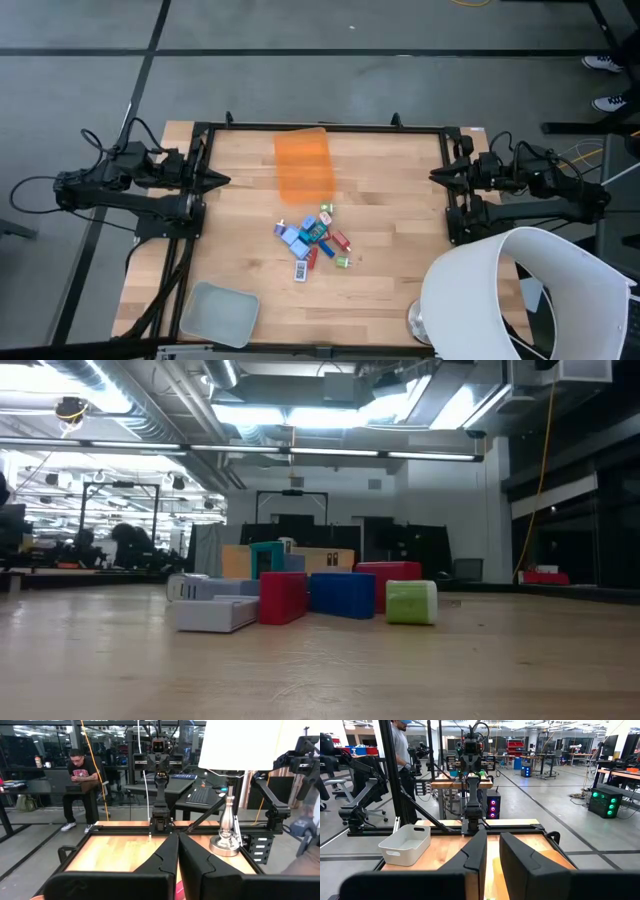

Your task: Pick & Place Office items

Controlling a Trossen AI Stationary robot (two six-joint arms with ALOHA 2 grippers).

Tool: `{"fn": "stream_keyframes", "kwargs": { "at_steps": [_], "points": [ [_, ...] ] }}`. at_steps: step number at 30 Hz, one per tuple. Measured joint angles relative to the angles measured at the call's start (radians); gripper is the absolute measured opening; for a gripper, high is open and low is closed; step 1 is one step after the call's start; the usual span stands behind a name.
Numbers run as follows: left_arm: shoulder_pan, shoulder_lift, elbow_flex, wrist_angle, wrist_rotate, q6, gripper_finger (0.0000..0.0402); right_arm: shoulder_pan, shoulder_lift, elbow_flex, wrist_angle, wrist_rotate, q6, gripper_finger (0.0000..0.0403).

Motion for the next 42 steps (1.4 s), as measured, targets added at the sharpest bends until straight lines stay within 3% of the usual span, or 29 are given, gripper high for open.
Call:
{"fn": "stream_keyframes", "kwargs": {
  "at_steps": [34,39,42],
  "points": [
    [0.0,0.0,0.0,0.0,0.0,0.0,0.0008,0.0,0.0,0.0,0.0,0.0,0.0,0.0055],
    [0.0,0.0,0.0,0.034,-0.111,0.025,0.0007,0.0,0.0,0.0,0.0,0.0,0.0,0.0055],
    [0.0,0.0,0.0,0.083,-0.132,-0.073,0.0006,0.0,0.0,0.0,0.0,0.0,0.0,0.0055]
  ]
}}
